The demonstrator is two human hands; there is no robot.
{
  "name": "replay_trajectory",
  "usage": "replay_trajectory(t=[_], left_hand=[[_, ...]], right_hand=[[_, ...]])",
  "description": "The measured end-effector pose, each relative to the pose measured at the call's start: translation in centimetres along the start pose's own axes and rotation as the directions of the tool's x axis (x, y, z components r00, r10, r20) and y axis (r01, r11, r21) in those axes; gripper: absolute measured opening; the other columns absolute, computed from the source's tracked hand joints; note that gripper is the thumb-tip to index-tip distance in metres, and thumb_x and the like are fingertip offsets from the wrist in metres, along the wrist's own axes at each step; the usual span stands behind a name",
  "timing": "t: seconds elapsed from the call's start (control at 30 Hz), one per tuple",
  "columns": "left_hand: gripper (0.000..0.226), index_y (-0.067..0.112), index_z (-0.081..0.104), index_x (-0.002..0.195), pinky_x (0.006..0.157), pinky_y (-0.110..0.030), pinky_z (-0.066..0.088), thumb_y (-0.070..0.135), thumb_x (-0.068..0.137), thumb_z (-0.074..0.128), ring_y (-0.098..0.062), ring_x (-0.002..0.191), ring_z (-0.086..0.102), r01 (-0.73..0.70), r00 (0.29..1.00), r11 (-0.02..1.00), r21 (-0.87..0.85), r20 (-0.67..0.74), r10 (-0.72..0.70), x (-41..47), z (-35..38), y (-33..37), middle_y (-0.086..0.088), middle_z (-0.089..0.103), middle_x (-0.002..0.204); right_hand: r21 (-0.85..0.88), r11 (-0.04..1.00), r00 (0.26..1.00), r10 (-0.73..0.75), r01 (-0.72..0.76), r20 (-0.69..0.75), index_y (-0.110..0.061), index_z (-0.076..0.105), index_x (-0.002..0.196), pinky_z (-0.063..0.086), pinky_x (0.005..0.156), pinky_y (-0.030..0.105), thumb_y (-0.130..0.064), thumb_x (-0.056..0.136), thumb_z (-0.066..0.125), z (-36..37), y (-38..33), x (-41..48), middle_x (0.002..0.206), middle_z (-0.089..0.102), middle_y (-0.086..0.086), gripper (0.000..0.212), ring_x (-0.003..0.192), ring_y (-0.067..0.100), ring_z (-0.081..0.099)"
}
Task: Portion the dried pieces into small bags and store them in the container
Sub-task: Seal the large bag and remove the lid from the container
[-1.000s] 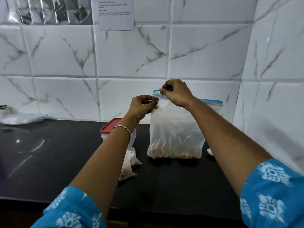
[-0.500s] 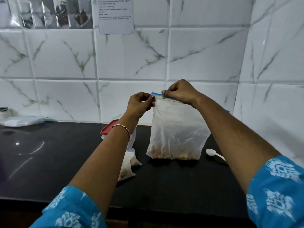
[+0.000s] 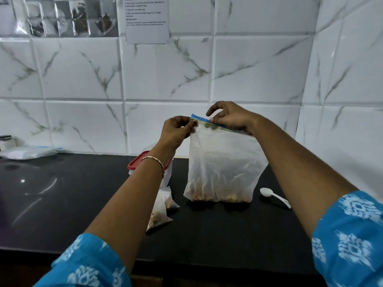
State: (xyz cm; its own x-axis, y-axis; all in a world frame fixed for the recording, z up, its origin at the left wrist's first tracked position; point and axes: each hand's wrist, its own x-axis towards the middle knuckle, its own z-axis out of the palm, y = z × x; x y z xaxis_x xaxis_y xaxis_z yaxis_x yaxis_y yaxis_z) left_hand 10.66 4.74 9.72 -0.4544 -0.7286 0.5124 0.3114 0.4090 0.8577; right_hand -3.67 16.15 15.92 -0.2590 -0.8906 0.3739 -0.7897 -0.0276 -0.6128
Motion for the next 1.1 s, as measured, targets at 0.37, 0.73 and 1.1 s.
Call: replay_trajectory(t=[0.37,0.73,1.1], left_hand=[[0.009,0.009,0.063,0.083,0.075,-0.025,0.056,0.012,0.091,0.065,-0.014,0.075,0.061,-0.004,1.000,0.996,-0.086,0.001,0.005,-0.3,-0.2,-0.6,-0.008,0.066,0.083],[0.002,0.010,0.066,0.088,0.073,-0.023,0.057,0.008,0.089,0.066,-0.015,0.080,0.062,-0.003,0.999,0.993,-0.121,0.043,0.008,-0.7,0.0,0.1,-0.011,0.067,0.092],[0.011,0.007,0.069,0.087,0.075,-0.030,0.057,0.018,0.088,0.070,-0.014,0.069,0.064,0.035,0.999,0.994,-0.101,-0.013,-0.037,-0.5,0.4,0.0,-0.007,0.073,0.085]], right_hand=[[0.009,1.000,0.999,-0.019,0.018,0.051,-0.006,0.072,0.109,0.049,0.091,0.021,-0.010,0.089,0.068,-1.0,0.5,0.0,0.102,0.072,0.004,0.021,0.093,0.009,0.063],[-0.101,0.994,0.993,-0.042,0.031,-0.108,-0.006,0.073,0.097,0.044,0.075,0.024,-0.019,0.092,0.064,-0.1,0.2,0.7,0.087,0.066,0.000,0.017,0.082,0.011,0.057],[-0.037,0.996,0.994,-0.086,0.083,-0.073,-0.006,0.074,0.098,0.050,0.076,0.028,-0.015,0.080,0.078,0.4,0.1,-0.3,0.089,0.071,0.010,0.021,0.078,0.014,0.061]])
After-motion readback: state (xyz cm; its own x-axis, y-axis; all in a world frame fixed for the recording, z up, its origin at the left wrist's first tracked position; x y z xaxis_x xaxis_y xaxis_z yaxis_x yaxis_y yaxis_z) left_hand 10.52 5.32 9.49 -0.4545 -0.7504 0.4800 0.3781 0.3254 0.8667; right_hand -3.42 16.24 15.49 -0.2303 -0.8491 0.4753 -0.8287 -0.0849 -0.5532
